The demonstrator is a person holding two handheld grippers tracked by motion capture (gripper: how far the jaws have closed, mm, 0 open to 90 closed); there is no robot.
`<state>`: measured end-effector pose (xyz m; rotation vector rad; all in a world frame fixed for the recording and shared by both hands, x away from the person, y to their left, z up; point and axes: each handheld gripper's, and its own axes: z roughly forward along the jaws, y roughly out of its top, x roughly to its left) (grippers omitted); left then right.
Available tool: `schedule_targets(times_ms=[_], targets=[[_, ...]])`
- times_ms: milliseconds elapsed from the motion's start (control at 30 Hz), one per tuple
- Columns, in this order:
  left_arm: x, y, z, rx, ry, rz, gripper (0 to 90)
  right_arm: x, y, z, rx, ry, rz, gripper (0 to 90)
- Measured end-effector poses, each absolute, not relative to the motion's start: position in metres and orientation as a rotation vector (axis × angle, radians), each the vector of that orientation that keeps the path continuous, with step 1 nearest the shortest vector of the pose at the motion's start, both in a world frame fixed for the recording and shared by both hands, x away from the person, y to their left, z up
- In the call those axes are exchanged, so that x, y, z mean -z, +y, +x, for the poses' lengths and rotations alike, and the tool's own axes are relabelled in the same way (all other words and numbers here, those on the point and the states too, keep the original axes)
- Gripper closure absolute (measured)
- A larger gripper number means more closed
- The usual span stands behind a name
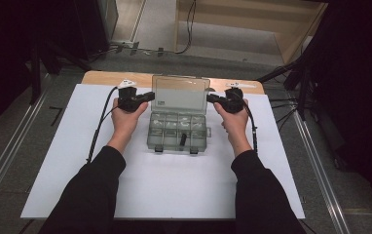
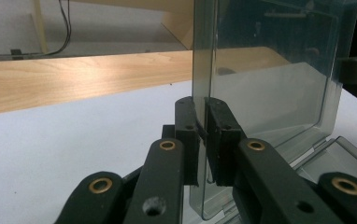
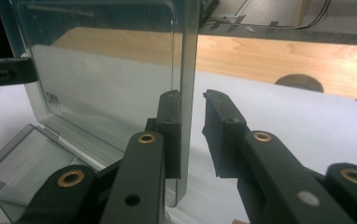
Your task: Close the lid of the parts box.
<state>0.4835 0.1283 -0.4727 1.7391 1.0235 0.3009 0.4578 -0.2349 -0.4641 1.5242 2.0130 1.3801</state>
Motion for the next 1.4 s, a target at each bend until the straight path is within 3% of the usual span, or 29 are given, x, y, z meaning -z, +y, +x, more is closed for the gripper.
schedule_targets(times_ms=[567, 733, 833, 1100, 1400], targets=[[0.475, 0.130, 0.479, -0.311, 1.022, 1.714, 82.9, 0.455, -0.222, 0.458, -1.345, 1.963, 1.530, 82.7], [0.467, 0.137, 0.475, -0.287, 1.026, 1.735, 71.0, 0.456, -0.221, 0.452, -1.346, 1.959, 1.475, 82.9], [0.459, 0.146, 0.473, -0.254, 1.012, 1.715, 71.0, 0.457, -0.222, 0.448, -1.354, 1.948, 1.458, 82.8], [0.447, 0.152, 0.485, -0.201, 1.074, 1.679, 89.0, 0.458, -0.218, 0.441, -1.342, 1.928, 1.374, 83.1], [0.450, 0.148, 0.504, -0.150, 1.145, 1.683, 89.6, 0.460, -0.219, 0.433, -1.355, 1.919, 1.285, 82.9]])
